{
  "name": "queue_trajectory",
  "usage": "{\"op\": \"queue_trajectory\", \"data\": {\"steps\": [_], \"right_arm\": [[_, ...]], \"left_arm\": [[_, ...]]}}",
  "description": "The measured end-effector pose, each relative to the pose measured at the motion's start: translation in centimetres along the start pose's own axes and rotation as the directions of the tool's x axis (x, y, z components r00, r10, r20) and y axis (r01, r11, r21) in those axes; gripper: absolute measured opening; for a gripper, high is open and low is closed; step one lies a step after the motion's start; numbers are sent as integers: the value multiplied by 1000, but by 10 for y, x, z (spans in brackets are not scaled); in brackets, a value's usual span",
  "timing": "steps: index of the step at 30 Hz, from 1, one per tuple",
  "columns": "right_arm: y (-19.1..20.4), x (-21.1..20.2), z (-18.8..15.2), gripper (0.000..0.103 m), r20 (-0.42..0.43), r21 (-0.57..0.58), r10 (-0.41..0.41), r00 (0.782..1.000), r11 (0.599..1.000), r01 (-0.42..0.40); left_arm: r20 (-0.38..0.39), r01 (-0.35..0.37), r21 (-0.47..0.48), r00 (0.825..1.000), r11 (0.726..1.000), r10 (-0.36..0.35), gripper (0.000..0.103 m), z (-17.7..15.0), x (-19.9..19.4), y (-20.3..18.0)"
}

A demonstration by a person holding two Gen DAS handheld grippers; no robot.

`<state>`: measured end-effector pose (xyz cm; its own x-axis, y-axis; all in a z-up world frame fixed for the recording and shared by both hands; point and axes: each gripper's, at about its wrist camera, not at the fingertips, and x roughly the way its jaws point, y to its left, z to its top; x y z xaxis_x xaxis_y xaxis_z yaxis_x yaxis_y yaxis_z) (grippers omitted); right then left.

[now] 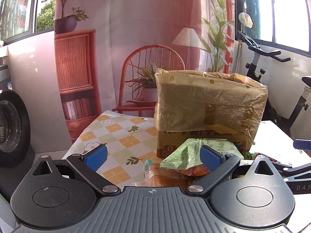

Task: Organize snacks
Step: 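Move both tools down toward the snack pile in front of the box, then grasp the orange chip bag with the left tool while the right tool grasps the yellow chip bag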

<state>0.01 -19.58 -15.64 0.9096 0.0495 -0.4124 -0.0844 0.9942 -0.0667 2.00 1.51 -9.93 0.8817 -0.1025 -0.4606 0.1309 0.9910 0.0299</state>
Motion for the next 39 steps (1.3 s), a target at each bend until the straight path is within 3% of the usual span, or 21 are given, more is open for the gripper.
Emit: {"op": "queue_trajectory", "data": {"steps": [5,10,19,27,31,35,39], "right_arm": [[-7,8,-13,101,-67,48,48,997,998,-45],[-11,9,-18,101,-102,41,16,995,999,-12],[-19,11,-40,101,-198,59,18,980,998,-7],[-17,12,-47,101,-214,83,40,976,996,-23],[-19,12,-48,101,-215,96,38,976,995,-18],[-22,13,-48,101,-213,112,32,977,994,-8],[-21,13,-47,101,-207,123,37,978,992,-11]], "left_arm": [[-75,65,54,995,996,-61,95,-24,16,-6],[-115,117,96,988,989,-105,95,-40,24,-15],[-163,225,191,967,955,-196,94,-69,32,-39],[-160,319,220,944,922,-288,94,-74,27,-49],[-216,371,288,923,883,-318,95,-84,28,-59],[-249,392,391,916,832,-314,95,-95,30,-77],[-240,372,485,927,791,-288,95,-101,30,-92]]}}
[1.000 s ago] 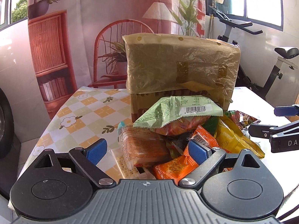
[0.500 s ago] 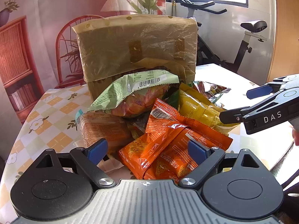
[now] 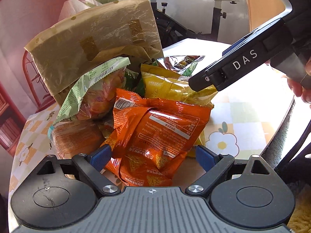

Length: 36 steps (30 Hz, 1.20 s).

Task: Organize snacks
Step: 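Grasp the orange chip bag with the left tool while the right tool grasps the yellow chip bag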

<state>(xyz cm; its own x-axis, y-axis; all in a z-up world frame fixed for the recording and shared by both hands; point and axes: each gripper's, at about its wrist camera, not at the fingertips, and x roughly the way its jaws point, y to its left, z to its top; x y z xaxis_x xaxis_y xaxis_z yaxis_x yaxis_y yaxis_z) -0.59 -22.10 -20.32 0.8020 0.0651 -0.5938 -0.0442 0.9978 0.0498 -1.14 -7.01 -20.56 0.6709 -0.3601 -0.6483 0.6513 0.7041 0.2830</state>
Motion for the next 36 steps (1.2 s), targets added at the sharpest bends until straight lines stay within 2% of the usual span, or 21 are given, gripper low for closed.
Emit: {"op": "queue_trajectory", "data": {"steps": [5,9,10,11,12,18,27,36], "right_arm": [[-1,0,0,101,1,12,4,1000,1000,-4],[-2,1,1,101,4,20,10,1000,1000,-10],[-2,1,0,101,6,20,12,1000,1000,-12],[-2,1,0,101,6,22,13,1000,1000,-13],[-3,2,0,101,7,26,15,1000,1000,-15],[-6,5,-1,98,2,54,43,999,998,-43],[4,17,-3,98,-9,55,170,985,984,-169],[13,54,-6,97,-66,49,270,960,962,-268]], "left_arm": [[-32,-98,74,994,992,100,95,0,17,-7],[-57,-132,83,989,988,137,95,-4,27,-5],[-62,-133,73,989,988,137,93,-4,28,-3],[-59,-131,62,989,990,134,87,-5,28,-1],[-52,-126,48,990,991,128,76,-5,26,1],[14,-98,-101,995,990,99,61,-2,4,25],[86,-49,-267,993,962,75,59,-7,-20,45],[123,-41,-311,989,949,83,58,-8,-28,45]]}}
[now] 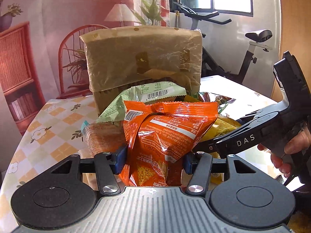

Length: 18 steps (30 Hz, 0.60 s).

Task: Organize snacks
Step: 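Grasp the orange chip bag with the left tool while the right tool grasps the yellow chip bag, then lift both chip bags and release them into the box with both tools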

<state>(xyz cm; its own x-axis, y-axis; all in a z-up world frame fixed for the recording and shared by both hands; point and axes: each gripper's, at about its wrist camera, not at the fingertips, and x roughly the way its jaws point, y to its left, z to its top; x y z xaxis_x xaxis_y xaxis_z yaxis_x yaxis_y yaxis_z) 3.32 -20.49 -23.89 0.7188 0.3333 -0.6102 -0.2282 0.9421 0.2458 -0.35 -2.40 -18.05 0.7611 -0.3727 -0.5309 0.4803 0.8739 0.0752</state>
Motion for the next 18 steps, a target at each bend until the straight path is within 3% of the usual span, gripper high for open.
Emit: {"op": "queue_trajectory", "data": {"steps": [5,11,15,18], "right_arm": [[7,-10,-3,76,20,-32,61,998,998,-60],[12,-41,8,74,110,-74,58,992,996,-50],[11,-53,19,74,148,-94,-31,988,995,45],[2,-64,28,74,196,-62,-41,980,997,54]], "left_arm": [[27,22,-38,999,999,-21,58,2,-9,6],[78,34,-104,997,994,-26,58,13,-22,17],[116,26,-140,993,990,-10,58,28,-29,28],[149,11,-143,989,990,11,58,39,-33,31]]}}
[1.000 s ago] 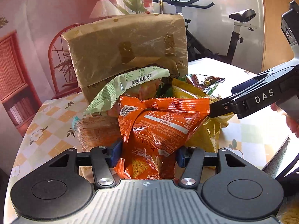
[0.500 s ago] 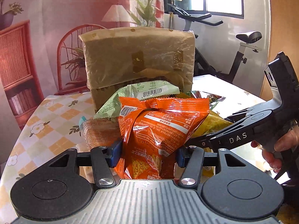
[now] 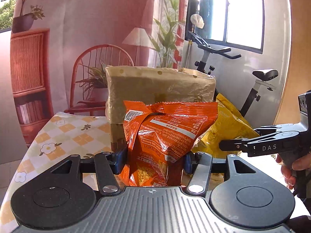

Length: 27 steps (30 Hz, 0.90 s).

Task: Organize snacks
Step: 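Lift both chip bags and release them into the box with both tools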

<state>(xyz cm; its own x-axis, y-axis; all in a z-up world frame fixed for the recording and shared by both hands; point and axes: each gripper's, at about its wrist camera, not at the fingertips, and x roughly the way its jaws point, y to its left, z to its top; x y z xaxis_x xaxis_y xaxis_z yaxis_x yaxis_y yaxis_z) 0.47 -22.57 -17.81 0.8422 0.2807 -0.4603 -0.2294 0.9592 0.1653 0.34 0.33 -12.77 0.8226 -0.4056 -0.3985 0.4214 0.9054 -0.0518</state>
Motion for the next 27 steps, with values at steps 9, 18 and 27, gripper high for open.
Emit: {"op": "queue_trajectory", "data": {"steps": [9,18,27], "right_arm": [[-15,-29,40,74,172,32,-40,984,999,35],[-35,-34,95,74,281,38,-83,956,996,76],[-51,5,163,74,329,28,-82,941,997,77]], "left_arm": [[93,0,-9,996,1000,1,58,41,-1,1],[158,18,-29,987,999,-13,58,96,25,0],[184,44,-10,982,999,-42,59,171,83,-2]]}}
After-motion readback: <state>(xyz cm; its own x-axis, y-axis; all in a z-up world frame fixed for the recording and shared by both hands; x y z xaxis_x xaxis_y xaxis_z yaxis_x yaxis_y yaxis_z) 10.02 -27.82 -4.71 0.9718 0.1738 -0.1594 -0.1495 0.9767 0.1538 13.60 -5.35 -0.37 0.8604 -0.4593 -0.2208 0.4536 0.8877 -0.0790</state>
